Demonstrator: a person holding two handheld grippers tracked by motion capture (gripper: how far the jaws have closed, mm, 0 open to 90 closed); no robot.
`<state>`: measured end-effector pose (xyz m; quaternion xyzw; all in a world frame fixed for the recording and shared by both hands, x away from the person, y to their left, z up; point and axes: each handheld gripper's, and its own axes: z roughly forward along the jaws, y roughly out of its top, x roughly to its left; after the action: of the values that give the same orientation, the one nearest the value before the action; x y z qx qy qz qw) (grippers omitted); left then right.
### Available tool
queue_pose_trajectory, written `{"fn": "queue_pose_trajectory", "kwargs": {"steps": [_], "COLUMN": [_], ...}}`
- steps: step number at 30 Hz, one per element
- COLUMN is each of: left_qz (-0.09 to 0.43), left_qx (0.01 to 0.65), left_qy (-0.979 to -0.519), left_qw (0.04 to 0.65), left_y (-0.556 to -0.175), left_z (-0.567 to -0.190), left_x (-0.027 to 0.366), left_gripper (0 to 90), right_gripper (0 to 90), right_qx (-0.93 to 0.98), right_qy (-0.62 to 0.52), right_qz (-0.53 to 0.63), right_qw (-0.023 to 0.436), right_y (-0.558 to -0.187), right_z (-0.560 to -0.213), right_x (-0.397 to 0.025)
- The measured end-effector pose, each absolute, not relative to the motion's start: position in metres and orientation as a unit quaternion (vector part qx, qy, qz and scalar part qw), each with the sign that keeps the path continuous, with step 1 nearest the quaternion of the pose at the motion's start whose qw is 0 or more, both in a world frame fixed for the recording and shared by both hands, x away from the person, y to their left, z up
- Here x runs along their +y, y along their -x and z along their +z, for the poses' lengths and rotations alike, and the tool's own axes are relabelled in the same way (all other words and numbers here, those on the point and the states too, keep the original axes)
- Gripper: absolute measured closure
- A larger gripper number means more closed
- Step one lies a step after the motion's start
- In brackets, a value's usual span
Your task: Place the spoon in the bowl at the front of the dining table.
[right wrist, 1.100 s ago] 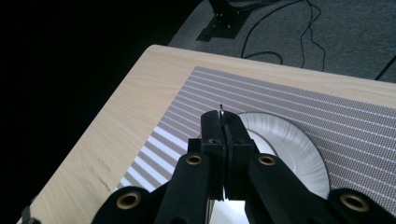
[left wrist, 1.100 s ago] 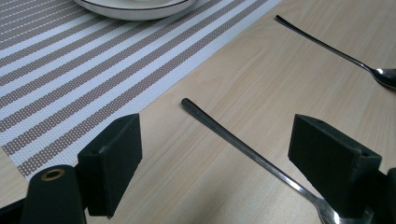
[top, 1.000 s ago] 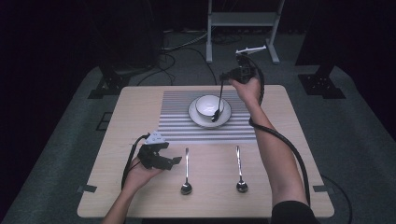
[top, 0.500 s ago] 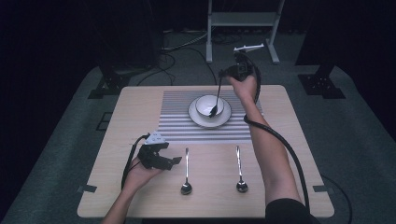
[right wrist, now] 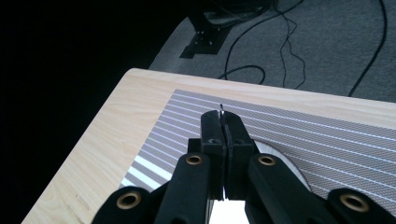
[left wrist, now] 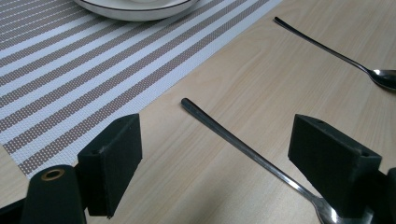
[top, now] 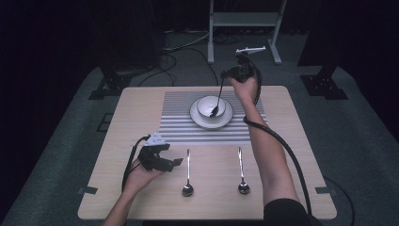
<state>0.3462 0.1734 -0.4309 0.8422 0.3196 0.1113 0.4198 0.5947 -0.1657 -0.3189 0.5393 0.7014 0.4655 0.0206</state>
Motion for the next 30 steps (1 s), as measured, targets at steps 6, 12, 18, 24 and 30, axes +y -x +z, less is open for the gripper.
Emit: {"fn": "queue_pose_trajectory", "kwargs": {"steps": [6,12,18,24,30], "left_qz": [0.111,0.111,0.111,0.111,0.111], "left_qx": [0.317,0.318,0.318,0.317,0.318], "left_qy": [-0.845,-0.844,-0.843,-0.844,-0.845], "left_qw": [0.417,0.417,0.419,0.417,0.416], "left_y": [-0.346,-0.346,-0.346,-0.345,-0.345], "left_z": [-0.432,-0.432,-0.432,-0.432,-0.432], "left_x": [0.172,0.172,0.173,0.172,0.172], "left_gripper": [16.5,16.5,16.5,16.5,16.5], "right_gripper": [88.5,88.5,88.5,88.4,88.3], "right_qx": [0.69,0.688,0.69,0.69,0.7], "right_qy": [-0.55,-0.554,-0.555,-0.556,-0.55], "right_qz": [0.47,0.467,0.463,0.461,0.452], "right_qw": [0.034,0.038,0.041,0.047,0.045], "right_y": [-0.595,-0.597,-0.597,-0.597,-0.597], "right_z": [-0.319,-0.323,-0.325,-0.327,-0.329], "right_x": [-0.174,-0.176,-0.176,-0.176,-0.176]}}
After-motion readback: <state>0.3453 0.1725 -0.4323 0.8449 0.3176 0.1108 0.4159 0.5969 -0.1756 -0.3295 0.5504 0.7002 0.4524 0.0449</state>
